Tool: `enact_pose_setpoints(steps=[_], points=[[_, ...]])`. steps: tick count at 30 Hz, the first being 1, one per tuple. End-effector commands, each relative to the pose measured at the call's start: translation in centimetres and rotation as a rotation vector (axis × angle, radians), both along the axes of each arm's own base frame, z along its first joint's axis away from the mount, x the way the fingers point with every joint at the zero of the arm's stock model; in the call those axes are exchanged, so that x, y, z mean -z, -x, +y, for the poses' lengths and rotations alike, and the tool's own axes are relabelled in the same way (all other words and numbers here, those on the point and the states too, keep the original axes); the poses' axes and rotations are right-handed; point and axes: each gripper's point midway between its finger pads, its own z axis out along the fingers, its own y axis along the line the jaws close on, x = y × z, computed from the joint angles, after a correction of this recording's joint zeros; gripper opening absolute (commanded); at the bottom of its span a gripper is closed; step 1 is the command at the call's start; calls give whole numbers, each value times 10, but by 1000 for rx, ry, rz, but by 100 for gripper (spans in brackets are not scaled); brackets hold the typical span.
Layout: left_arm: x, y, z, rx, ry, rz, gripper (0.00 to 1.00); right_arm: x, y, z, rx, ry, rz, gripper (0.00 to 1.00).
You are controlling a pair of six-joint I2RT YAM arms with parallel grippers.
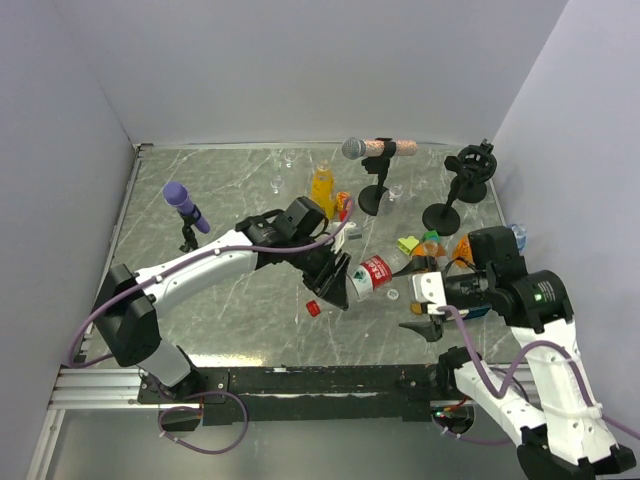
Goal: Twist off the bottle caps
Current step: Pass from the left arm to the right
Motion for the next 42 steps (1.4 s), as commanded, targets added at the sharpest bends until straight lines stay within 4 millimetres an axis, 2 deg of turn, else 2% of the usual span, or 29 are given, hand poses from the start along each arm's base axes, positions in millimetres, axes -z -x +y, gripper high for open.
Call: enact_pose_setpoints(steps=[1,9,14,17,25,33,37,38,42], points=[[-18,2,-9,-3,29,-14,25,18,11,-1,-40,38,55,99],[-17,7,-15,16,19,23,25,35,-5,8,-26,136,-4,99],[-8,15,-18,33,-5,59,25,24,-17,17,-27,142,-29,99],[-10,24,-21,60,16,78,25,26,-29,19,-9,172,-63,99],[-26,43,-34,135,92,109,25,62,-55,21,32,296,-114,99],[-26,44,-37,159,91,111,25,100,-45,14,-19,379,-114,99],[-24,39,-40,142,77,107,27,94,-35,22,-50,320,-84,92],[-25,37,-41,133,78,100,28,92,-32,24,-53,308,-75,87],[-30,32,-42,93,86,80,32,91,-27,27,-58,290,-34,59]])
